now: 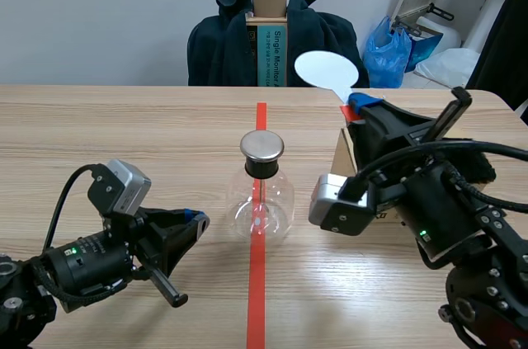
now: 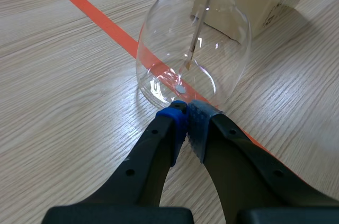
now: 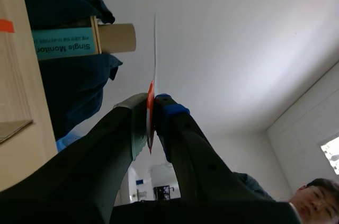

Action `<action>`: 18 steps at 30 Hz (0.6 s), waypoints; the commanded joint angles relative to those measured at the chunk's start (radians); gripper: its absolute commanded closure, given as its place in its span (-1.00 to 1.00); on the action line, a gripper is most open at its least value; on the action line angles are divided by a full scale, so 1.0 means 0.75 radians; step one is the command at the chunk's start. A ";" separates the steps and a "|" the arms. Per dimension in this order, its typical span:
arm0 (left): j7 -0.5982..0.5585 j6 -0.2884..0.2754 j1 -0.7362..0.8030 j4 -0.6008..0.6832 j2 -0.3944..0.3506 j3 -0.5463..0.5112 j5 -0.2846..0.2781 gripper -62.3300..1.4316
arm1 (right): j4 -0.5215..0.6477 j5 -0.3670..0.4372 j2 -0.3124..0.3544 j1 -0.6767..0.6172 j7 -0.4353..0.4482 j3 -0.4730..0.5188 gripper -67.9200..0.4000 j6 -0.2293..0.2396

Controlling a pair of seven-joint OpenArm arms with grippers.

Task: Do the electroscope experiment.
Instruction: 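Bring the plate to the electroscope and point at the metal foil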

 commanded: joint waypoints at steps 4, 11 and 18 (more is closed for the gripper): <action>-0.021 -0.002 -0.003 0.036 -0.001 0.001 -0.009 0.86 | -0.049 -0.006 -0.020 0.054 -0.036 -0.035 0.97 -0.024; -0.033 -0.002 -0.004 0.036 0.014 0.000 -0.006 0.86 | -0.079 -0.006 -0.032 0.062 -0.062 -0.043 0.97 -0.001; -0.038 -0.002 -0.004 0.036 0.034 0.001 -0.004 0.86 | -0.084 -0.011 -0.040 0.062 -0.085 -0.059 0.97 0.052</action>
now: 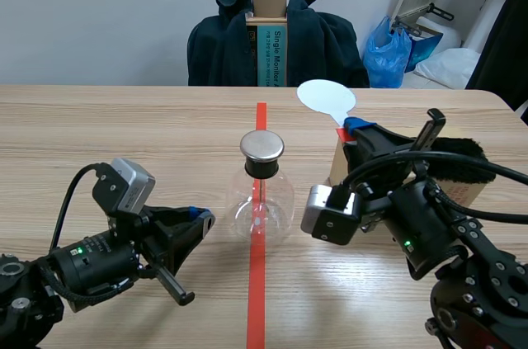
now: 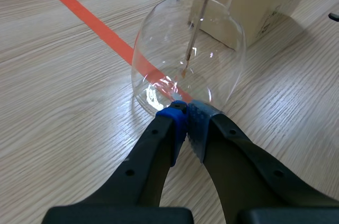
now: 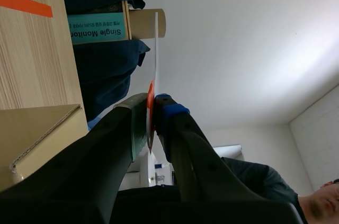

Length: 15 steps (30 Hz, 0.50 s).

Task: Do the electroscope experiment.
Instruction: 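Bring the plate to the electroscope and point at the metal foil, then move the plate toward and away from the electroscope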

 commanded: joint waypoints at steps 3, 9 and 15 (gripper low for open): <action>-0.020 -0.002 -0.003 0.035 0.007 0.002 -0.009 0.86 | 0.016 -0.007 -0.004 0.026 0.012 -0.014 0.97 0.021; -0.020 -0.002 0.000 0.035 0.006 0.002 -0.008 0.86 | 0.016 -0.007 -0.004 0.026 0.140 -0.021 0.97 0.021; -0.020 -0.002 0.000 0.035 0.006 0.002 0.022 0.86 | 0.016 -0.017 -0.004 0.026 0.279 -0.021 0.97 0.021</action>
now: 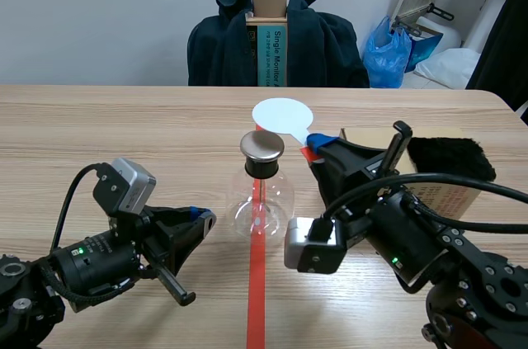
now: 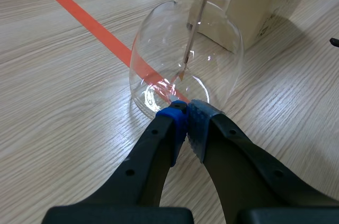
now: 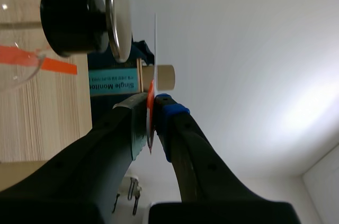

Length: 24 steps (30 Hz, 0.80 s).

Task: Do the electroscope experiment.
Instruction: 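Move the plate toward and away from the electroscope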

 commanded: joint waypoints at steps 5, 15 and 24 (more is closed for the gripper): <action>-0.019 -0.001 -0.001 0.035 0.004 0.002 0.011 0.86 | 0.016 0.004 0.000 0.026 0.079 -0.005 0.97 -0.019; -0.018 -0.001 -0.001 0.035 0.004 0.002 0.011 0.86 | 0.016 -0.005 0.000 0.026 0.146 -0.005 0.97 -0.019; -0.019 -0.001 -0.001 0.035 0.004 0.002 0.011 0.86 | 0.016 -0.005 0.000 0.014 0.143 -0.005 0.97 -0.019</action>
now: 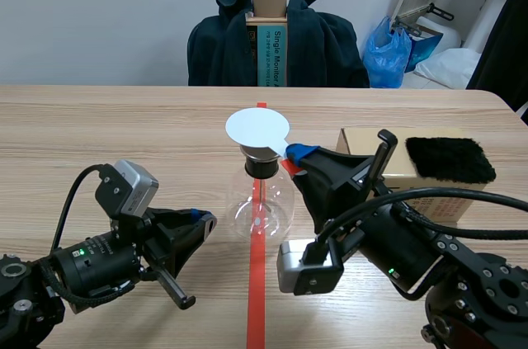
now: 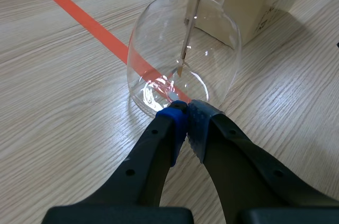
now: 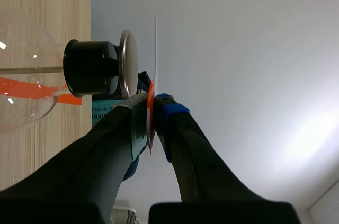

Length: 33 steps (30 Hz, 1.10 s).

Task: Do the electroscope experiment.
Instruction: 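Move the plate toward and away from the electroscope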

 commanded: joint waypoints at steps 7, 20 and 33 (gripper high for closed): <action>-0.019 0.009 -0.001 0.035 0.004 0.002 -0.016 0.86 | 0.016 0.005 0.000 0.012 -0.189 0.001 0.97 -0.019; -0.019 0.009 -0.001 0.035 0.003 0.002 -0.018 0.86 | 0.016 0.005 0.000 0.012 -0.507 0.001 0.97 -0.019; -0.020 0.009 -0.001 0.035 0.004 0.002 -0.018 0.86 | 0.016 0.004 0.001 0.012 -0.482 0.001 0.97 -0.019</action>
